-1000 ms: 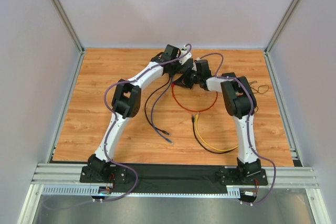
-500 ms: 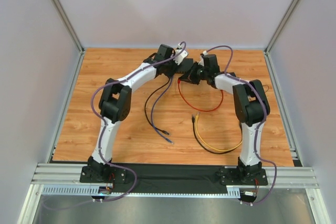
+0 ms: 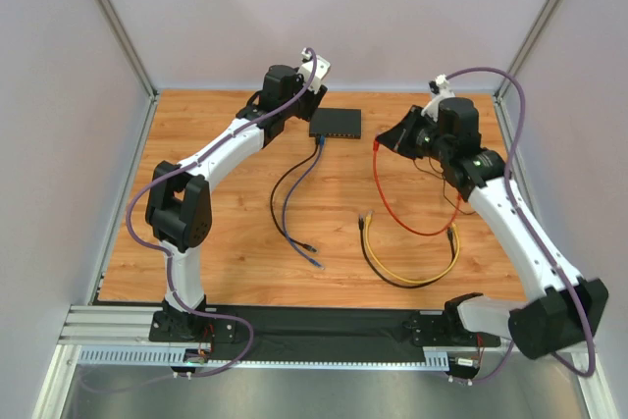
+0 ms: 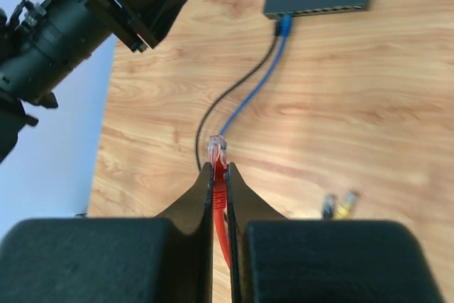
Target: Pull the plug from the switch port
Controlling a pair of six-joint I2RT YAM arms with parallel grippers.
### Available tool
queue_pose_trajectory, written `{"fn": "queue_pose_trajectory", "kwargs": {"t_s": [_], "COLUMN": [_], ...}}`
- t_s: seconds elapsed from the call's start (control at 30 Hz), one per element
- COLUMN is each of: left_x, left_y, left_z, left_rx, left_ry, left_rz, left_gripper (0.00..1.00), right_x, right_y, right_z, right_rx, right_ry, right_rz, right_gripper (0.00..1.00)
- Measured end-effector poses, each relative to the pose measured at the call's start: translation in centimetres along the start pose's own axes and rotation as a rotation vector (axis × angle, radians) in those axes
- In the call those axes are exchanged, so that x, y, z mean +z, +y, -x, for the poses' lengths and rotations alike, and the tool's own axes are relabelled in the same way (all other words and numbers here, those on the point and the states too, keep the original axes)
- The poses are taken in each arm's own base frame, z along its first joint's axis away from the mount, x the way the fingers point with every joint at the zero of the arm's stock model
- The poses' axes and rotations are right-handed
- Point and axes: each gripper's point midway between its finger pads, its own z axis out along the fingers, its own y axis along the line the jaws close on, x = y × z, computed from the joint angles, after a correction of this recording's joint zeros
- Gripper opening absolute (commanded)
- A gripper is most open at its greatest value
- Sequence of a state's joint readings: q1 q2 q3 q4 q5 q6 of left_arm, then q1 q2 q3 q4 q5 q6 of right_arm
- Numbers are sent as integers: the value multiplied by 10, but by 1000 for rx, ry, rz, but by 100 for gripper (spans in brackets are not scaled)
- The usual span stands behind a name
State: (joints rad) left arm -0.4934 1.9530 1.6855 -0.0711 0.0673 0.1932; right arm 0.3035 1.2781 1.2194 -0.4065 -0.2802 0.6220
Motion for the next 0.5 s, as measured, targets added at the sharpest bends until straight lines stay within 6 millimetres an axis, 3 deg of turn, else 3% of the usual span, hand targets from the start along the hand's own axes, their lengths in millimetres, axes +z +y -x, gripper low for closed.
{"fn": "queue_pose_trajectory", "kwargs": {"t_s": [0.13, 0.23, 0.37, 0.5], "left_x": [1, 1, 1, 2], "left_y": [-5, -7, -9, -11], "left_z": [-12, -20, -22, -21], "left_rx": [-25, -41, -55, -58], "left_ry": [22, 37, 42, 37], "left_rz": [-15, -20, -22, -37], "left_gripper": [54, 54, 54, 54], "right_x": [-56, -85, -84, -47], "right_y": [-8, -17, -42, -81], "right_z": [-4, -10, -33, -71], "right_rx": [-63, -88, -84, -42], "right_ry": [-43, -58, -22, 85], "right_rz": [-99, -162, -220, -280], "right_gripper": [0, 0, 0, 0]}}
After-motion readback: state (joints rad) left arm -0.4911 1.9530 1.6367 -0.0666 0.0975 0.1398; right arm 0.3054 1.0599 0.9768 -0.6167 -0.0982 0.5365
